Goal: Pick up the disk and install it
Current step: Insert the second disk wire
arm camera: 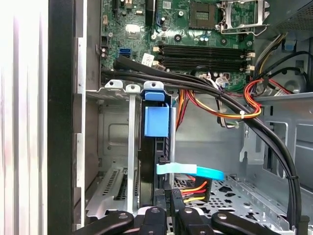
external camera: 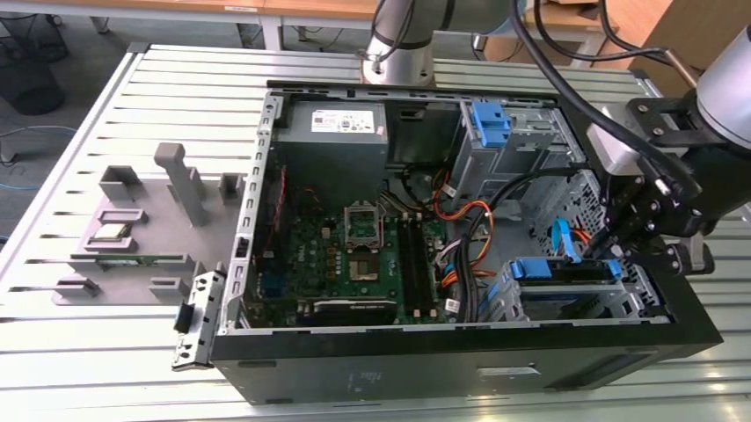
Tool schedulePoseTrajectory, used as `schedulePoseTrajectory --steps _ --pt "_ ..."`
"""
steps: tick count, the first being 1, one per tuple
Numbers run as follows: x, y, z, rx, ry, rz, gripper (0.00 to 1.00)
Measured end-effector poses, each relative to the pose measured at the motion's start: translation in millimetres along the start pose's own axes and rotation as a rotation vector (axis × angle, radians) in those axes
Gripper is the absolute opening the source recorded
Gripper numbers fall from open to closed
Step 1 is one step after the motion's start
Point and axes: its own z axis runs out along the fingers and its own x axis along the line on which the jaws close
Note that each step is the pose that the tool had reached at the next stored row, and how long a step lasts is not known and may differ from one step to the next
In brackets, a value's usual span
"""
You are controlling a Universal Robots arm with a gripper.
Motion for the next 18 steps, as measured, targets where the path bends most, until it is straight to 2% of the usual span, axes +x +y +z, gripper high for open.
schedulePoseTrajectory --steps 8,14,18 --pt "2.6 2.5 1.6 0.0032 -0.0004 -0.003 0.16" --pt "3.6 5.3 2.3 0.0230 -0.0040 -0.009 0.16" --pt "3.9 8.4 3.0 0.0316 -0.0045 -0.013 0.16"
